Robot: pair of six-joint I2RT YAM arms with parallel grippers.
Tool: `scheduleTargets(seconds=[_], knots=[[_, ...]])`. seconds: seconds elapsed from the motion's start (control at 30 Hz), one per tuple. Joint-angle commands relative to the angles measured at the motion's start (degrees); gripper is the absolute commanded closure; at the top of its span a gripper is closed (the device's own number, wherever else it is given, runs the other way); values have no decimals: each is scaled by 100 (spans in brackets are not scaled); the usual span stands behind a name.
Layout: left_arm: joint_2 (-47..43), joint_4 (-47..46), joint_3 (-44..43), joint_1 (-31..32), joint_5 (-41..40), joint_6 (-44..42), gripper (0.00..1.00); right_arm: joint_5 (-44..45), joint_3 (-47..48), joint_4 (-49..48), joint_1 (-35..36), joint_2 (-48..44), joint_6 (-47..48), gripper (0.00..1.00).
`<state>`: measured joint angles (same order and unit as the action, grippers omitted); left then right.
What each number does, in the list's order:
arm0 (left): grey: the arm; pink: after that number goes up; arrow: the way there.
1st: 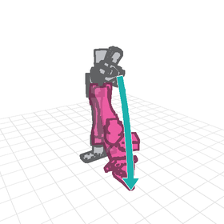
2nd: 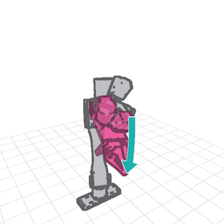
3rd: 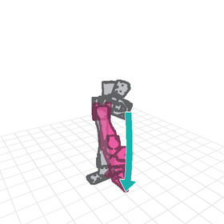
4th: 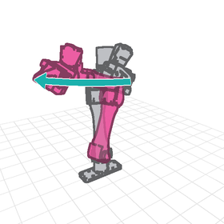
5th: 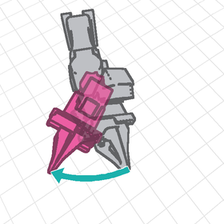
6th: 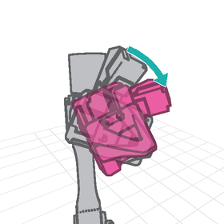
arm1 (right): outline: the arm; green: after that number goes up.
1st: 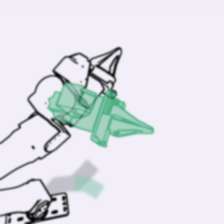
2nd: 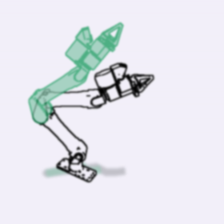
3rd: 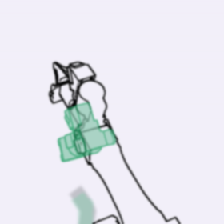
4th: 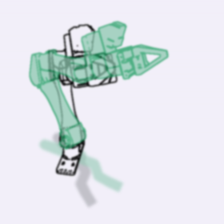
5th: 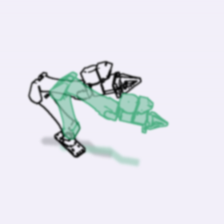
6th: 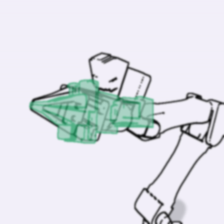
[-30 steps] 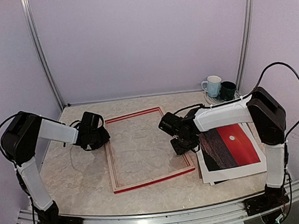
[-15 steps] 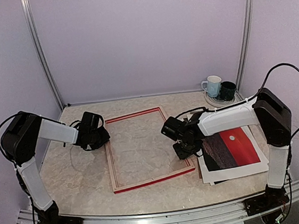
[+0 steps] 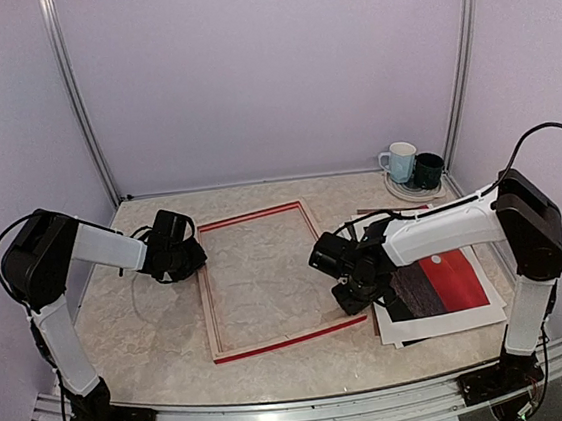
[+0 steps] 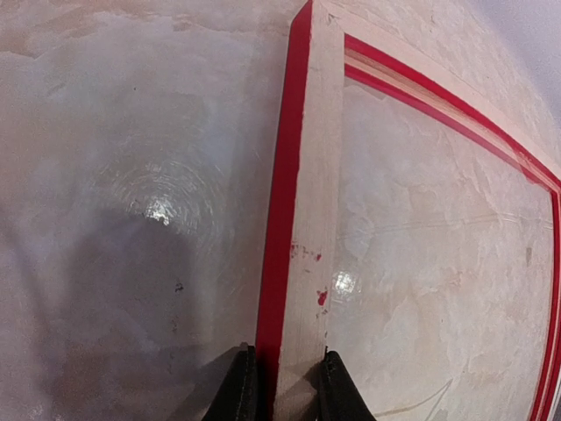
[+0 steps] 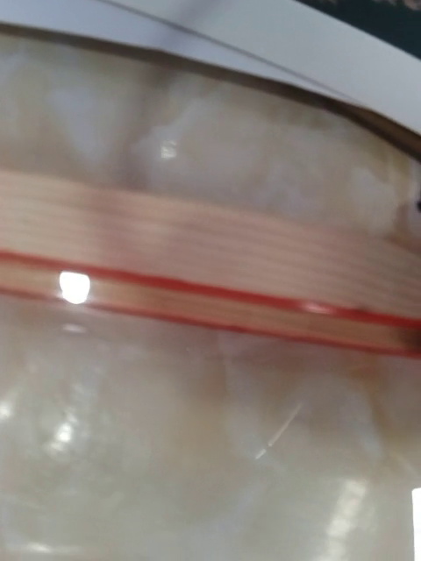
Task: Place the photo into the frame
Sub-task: Press the glass panel against the frame body.
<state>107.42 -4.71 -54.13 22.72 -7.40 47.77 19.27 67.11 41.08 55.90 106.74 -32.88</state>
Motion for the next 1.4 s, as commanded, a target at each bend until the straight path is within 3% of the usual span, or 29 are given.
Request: scheduleTargets(seconds=[0.0,0.17,0.23,0.3,0.5,0.63,0.77,1.07,1.37], knots=[[282,732,254,-576,-754,772,100,-718,-663,1620,70,354,246,68],[288,720,199,-580,-675,729,100,-906,-485,1492,22,88,437,66],[287,765,140,-576,-651,666,100,-947,-276,1449,-118,-107,529,60],[256,781,82,-577,-649,618,100,-1050,-75,1301,-400,-371,665,54],[342,941,-363,-576,-557,268,95,-1897,495,311,-1756,-829,1277,50],[491,1041,-724,-576,-438,-45,89,-2501,1202,-289,-2234,-197,1795,48],[556,1276,-1050,-576,-528,-324,87,-2603,2239,-145,-2327,735,2253,47],[562,1329,-1295,-577,-305,-806,88,-3101,2392,-740,-2377,1427,2476,47],[767,1316,-1889,-588,306,-2030,88,-4178,3410,-873,-2504,2127,2448,47]])
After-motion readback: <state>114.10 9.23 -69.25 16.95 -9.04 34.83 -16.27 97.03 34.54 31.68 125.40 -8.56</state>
